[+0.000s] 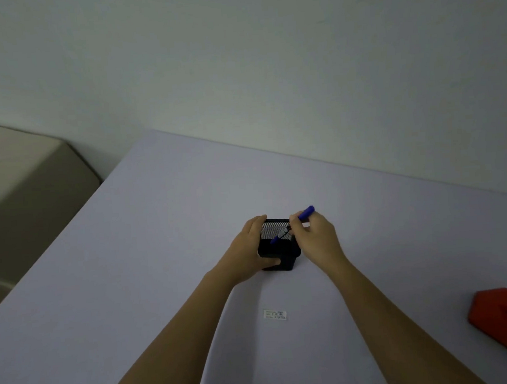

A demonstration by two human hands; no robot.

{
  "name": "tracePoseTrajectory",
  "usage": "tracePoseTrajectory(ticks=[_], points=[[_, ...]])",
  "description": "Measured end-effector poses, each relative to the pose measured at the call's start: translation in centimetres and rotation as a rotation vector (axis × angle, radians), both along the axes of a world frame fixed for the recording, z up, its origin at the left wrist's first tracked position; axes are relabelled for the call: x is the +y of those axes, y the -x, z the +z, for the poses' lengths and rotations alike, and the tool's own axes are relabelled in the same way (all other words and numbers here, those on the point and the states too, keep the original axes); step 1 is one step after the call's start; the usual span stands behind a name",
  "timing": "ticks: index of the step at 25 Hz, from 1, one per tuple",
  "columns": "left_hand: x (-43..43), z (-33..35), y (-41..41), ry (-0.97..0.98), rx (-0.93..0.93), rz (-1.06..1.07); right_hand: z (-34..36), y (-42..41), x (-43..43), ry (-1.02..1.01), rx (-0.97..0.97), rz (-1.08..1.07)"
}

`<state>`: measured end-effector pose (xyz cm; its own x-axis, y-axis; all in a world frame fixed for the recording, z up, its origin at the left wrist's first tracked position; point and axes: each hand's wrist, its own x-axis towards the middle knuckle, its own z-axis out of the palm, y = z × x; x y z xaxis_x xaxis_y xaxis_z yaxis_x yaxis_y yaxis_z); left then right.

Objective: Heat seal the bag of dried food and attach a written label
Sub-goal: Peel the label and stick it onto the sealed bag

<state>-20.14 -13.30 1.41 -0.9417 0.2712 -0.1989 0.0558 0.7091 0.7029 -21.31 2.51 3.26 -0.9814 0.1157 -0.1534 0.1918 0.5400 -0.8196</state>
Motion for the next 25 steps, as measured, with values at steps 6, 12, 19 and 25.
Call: tracePoseTrajectory(ticks=[6,12,19,25], points=[[0.1,-0.2,0.1,-0.002,0.016,0.005,-0.7,0.5,-0.2,-0.358,0.119,0.066],[0.0,0.0,0.0,0.003,-0.002,0.0,-0.7,0.8,-0.4,-0.14,0.084,-0.063],[0.1,-0.2,0.2,0.003,0.002,0.017,-2.0,0.9,-0.2,-0.211,0.007,-0.037],[-0.2,-0.2,-0.2,-0.011,-0.024,-0.021,-1.7,0.2,1.4,0.203,-0.237,-0.061]])
